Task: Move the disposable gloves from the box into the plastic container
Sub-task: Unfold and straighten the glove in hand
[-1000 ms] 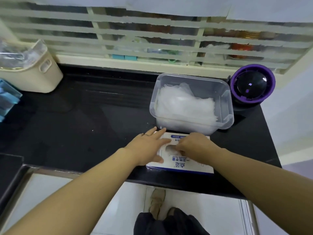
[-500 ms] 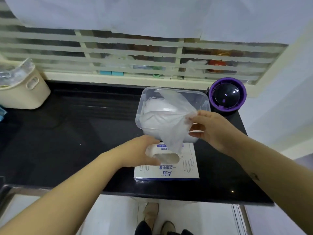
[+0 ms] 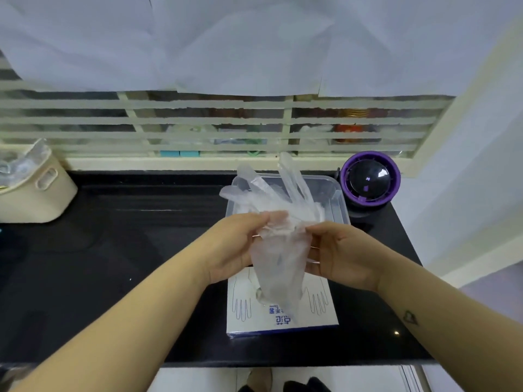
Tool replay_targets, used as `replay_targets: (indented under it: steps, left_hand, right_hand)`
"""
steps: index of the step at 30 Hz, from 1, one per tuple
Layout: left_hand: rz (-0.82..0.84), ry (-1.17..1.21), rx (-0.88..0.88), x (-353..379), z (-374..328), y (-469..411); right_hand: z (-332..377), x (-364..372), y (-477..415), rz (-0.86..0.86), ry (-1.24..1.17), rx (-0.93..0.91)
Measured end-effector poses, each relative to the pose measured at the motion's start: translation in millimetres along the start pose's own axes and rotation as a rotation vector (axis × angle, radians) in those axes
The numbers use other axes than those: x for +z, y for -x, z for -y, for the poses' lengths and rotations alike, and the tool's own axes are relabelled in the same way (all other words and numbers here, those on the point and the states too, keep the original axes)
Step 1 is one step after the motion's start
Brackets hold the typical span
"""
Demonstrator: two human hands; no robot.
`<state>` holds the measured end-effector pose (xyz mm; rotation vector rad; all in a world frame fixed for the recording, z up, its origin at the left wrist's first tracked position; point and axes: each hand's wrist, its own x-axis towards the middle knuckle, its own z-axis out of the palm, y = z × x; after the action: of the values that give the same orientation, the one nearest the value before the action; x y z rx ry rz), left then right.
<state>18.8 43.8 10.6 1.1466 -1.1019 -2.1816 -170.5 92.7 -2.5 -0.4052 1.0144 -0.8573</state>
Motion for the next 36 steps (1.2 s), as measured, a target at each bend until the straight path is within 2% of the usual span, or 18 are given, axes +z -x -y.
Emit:
replay_targets:
  steps: [2, 5, 10, 13, 17, 20, 25, 29, 36]
  left_hand:
    - [-0.077, 0.018, -0.008, -2.9, -2.8, -4.0]
    - [-0.152, 0.007, 0.005, -10.8, -12.5, -10.7]
    - [-0.170, -0.116, 0.066, -17.6, -25.7, -19.1]
    - [-0.140, -0.193, 0.088, -17.8, -33.1, -25.9]
    - [-0.112, -0.264, 0.089, -25.1, -42.9, -34.0]
    - [-0.103, -0.203, 0.079, -35.9, -51.0, -39.4]
    - [-0.092, 0.068, -0.024, -52.5, -52.8, -51.3]
    - [-0.066, 0.199, -0.057, -57.8, -51.1, -62.2]
    - [-0.087, -0.104, -0.129, -52.4, -33.6, -69.8]
  right_hand:
    - [0.0, -1.1, -4.8, -0.081, -0.022, -0.007]
    - [6.1, -5.3, -13.3, -0.294, 0.009, -0.045]
    - [20.2, 14.5, -19.4, -0.206, 0.444, -0.092]
    - [24.6, 29.6, -35.1, -0.206, 0.584, -0.127]
    - [29.0, 22.4, -56.2, -0.338, 0.501, -0.191]
    - [35.9, 9.7, -55.5, -0.400, 0.402, -0.194]
    - [40.2, -7.4, -54.0, -0.293, 0.070, -0.177]
    - [48.4, -10.5, -58.1, -0.246, 0.074, -0.204]
    - [64.0, 4.3, -58.7, -0.026, 0.143, -0.264]
